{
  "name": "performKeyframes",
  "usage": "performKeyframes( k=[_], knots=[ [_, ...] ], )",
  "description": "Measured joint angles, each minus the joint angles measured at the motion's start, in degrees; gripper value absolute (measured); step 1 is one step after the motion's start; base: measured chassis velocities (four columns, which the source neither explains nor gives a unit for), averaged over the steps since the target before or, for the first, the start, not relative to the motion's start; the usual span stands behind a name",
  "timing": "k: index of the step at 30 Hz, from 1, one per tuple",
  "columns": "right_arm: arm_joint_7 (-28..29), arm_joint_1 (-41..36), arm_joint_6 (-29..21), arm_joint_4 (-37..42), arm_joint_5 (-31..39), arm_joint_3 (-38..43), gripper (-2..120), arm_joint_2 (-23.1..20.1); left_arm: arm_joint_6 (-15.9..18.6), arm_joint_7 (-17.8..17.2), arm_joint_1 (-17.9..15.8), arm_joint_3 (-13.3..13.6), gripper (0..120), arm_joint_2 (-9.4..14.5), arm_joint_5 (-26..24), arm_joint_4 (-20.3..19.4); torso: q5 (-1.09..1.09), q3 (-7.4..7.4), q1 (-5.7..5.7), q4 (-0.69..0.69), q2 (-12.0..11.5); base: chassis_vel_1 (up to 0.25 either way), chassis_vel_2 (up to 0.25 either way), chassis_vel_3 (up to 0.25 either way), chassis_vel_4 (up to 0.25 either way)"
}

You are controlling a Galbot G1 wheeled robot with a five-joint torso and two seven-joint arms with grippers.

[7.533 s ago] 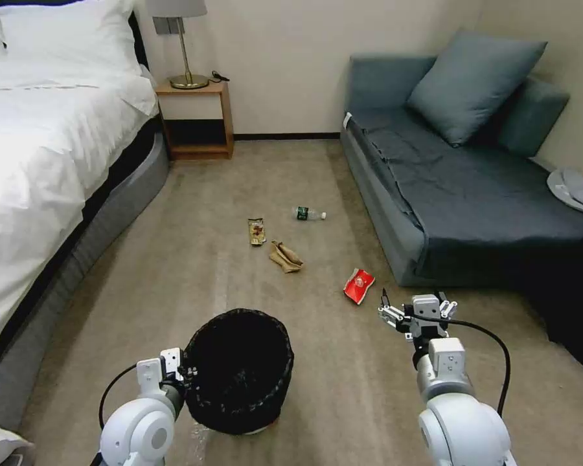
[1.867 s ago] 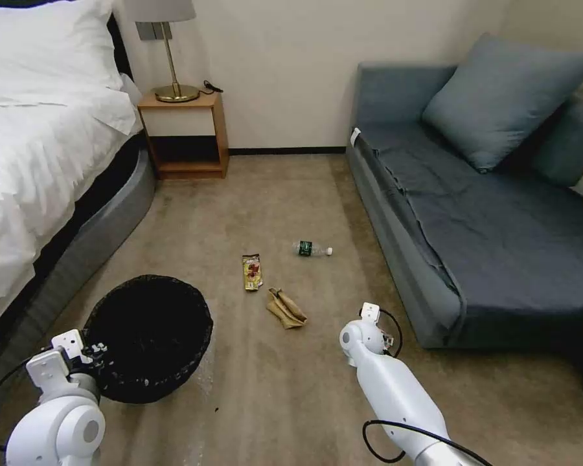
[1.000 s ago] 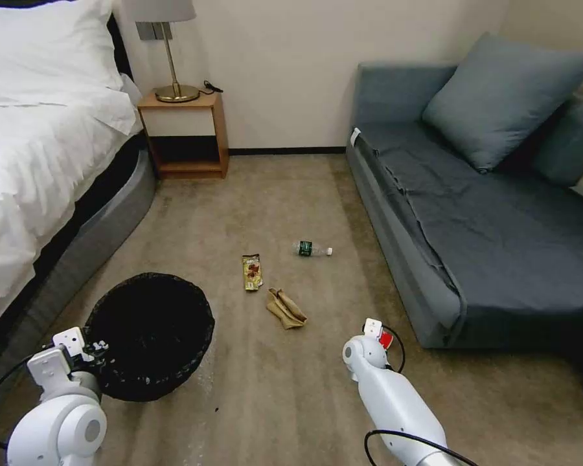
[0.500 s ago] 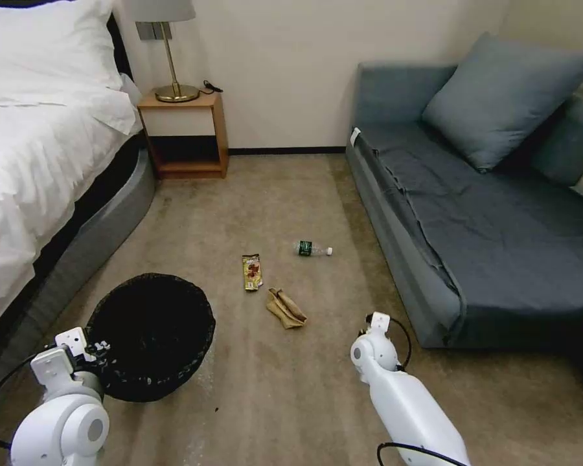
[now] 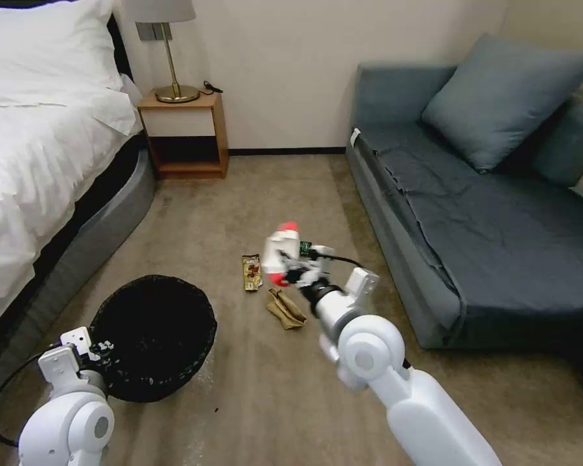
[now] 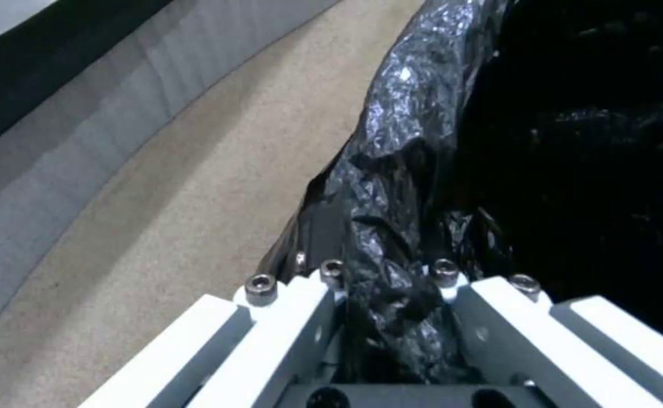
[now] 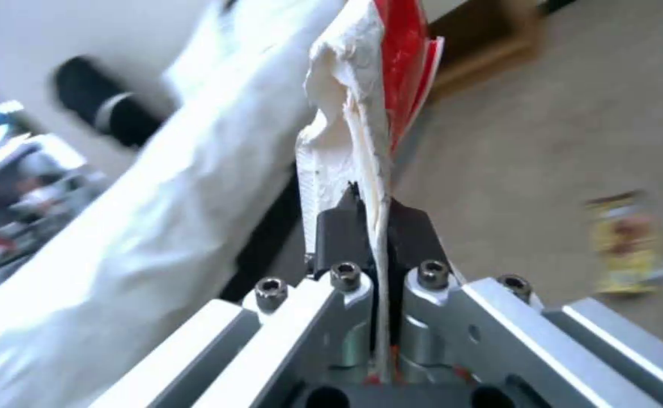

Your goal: Pick up the trash bin, then pick up the garbage on the floor and place it into the trash bin.

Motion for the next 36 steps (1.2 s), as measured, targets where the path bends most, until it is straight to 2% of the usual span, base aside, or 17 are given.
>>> performKeyframes(
  k=[7,15,24,30,36],
  knots=[
    [-2.1,1.5,3.3,-2.8,2.2,-9.6,0,2.0,0.4,0.0,-0.4,0.9,3,-0.1,0.3,0.0,0.00,0.00,0.00,0.00,0.0,0.000,0.000,0.000,0.000],
    [-1.3,7.8,5.7,-10.3,2.0,-21.4,0,3.8,0.6,-0.1,-0.4,1.8,3,-0.4,0.6,-0.8,0.00,0.00,0.00,0.00,0.0,0.000,0.000,0.000,0.000],
    [0.0,12.6,7.2,-19.6,-1.5,-27.1,0,6.2,0.8,-0.1,0.1,2.2,3,-0.7,0.7,-1.7,0.00,0.00,0.00,0.00,0.0,0.000,0.000,0.000,0.000],
    [1.3,14.2,6.8,-22.3,-2.8,-28.2,0,6.7,0.8,-0.1,0.3,2.4,3,-0.7,0.8,-1.9,0.00,0.00,0.00,0.00,0.0,0.000,0.000,0.000,0.000],
    [2.4,14.7,5.9,-21.9,-3.4,-28.0,20,6.2,0.8,0.1,0.4,2.7,3,-0.9,1.1,-1.7,0.01,0.00,0.00,0.00,0.0,0.000,0.000,0.000,0.000]
  ],
)
